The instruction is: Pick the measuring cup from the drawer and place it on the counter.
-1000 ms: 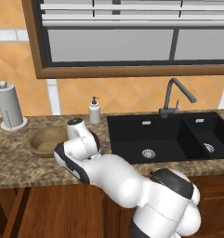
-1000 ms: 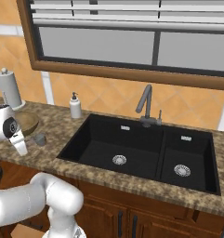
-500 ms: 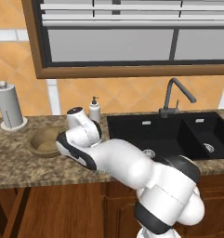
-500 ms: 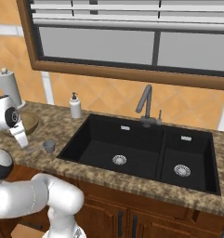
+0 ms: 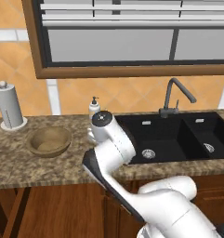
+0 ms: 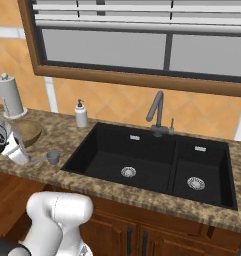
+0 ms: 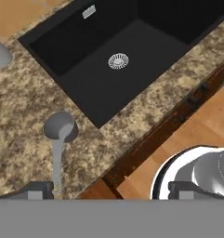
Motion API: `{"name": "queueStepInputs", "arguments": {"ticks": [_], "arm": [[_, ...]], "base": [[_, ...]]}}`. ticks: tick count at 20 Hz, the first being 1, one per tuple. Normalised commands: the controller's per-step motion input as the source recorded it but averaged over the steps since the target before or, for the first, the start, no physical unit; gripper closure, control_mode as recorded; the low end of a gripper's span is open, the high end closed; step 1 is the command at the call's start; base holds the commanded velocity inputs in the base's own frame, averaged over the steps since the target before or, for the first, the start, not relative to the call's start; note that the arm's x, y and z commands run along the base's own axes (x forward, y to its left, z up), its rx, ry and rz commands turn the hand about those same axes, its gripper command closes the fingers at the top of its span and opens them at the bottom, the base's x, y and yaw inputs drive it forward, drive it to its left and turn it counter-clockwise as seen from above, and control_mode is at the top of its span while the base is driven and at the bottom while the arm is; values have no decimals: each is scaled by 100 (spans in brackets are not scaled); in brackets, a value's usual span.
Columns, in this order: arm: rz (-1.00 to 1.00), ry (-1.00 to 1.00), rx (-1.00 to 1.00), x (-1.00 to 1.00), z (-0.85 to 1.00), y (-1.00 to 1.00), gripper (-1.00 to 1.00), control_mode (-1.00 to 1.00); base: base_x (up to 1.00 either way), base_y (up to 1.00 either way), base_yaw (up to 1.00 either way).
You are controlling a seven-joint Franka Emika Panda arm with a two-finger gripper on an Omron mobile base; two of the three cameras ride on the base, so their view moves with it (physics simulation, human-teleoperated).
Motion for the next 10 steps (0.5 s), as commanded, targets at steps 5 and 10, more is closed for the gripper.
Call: {"name": "queueStepInputs", "arguments": {"ticks": [5, 10], "arm": [[0, -57, 15, -100, 92, -100, -100, -100], [0, -43, 25, -98, 100, -99, -100, -100]], "base": [[0, 0, 0], [0, 0, 0]]}}
